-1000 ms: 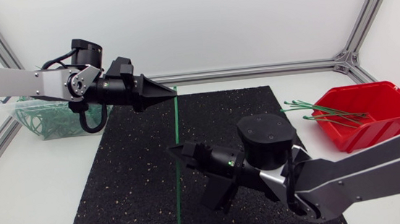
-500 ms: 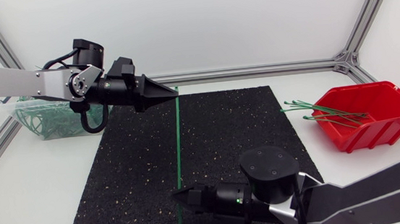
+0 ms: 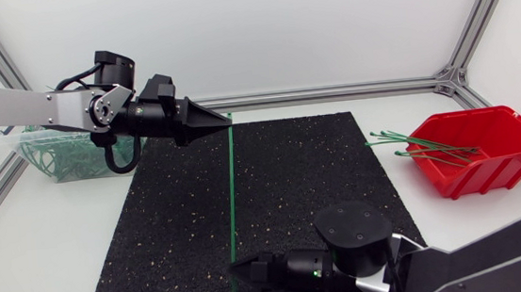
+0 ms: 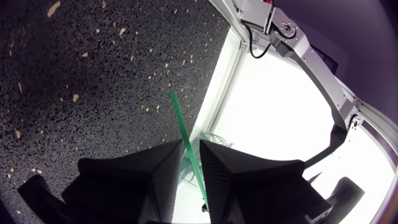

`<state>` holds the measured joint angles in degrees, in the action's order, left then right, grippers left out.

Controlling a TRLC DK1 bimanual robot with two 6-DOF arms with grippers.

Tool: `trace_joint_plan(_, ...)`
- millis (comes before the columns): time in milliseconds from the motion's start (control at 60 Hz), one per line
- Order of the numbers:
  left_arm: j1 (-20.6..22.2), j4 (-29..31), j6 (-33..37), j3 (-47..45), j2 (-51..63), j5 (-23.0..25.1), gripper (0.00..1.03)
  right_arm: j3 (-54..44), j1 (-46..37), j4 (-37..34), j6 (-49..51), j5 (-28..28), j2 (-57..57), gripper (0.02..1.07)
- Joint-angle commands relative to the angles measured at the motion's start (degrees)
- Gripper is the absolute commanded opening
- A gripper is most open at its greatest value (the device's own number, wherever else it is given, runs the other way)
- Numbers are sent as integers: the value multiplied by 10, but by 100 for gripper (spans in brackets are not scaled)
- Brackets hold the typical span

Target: Take a green cable tie from the red box, thread the tail through the head to close it, then place it in the transparent bin on the left.

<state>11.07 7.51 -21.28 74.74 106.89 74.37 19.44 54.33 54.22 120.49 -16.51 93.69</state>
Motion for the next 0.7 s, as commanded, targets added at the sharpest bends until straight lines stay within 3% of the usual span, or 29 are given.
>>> trace_joint_plan(0, 4, 2, -11, 13, 10, 8, 4, -11, 1, 5, 13, -2, 10, 29)
trace_joint_plan(400, 6, 2, -11, 12, 9, 8, 4, -1, -6, 6, 11, 2, 11, 26)
trace_joint_plan(683, 7, 2, -11, 11, 9, 7, 4, 4, -11, 6, 12, 3, 11, 11)
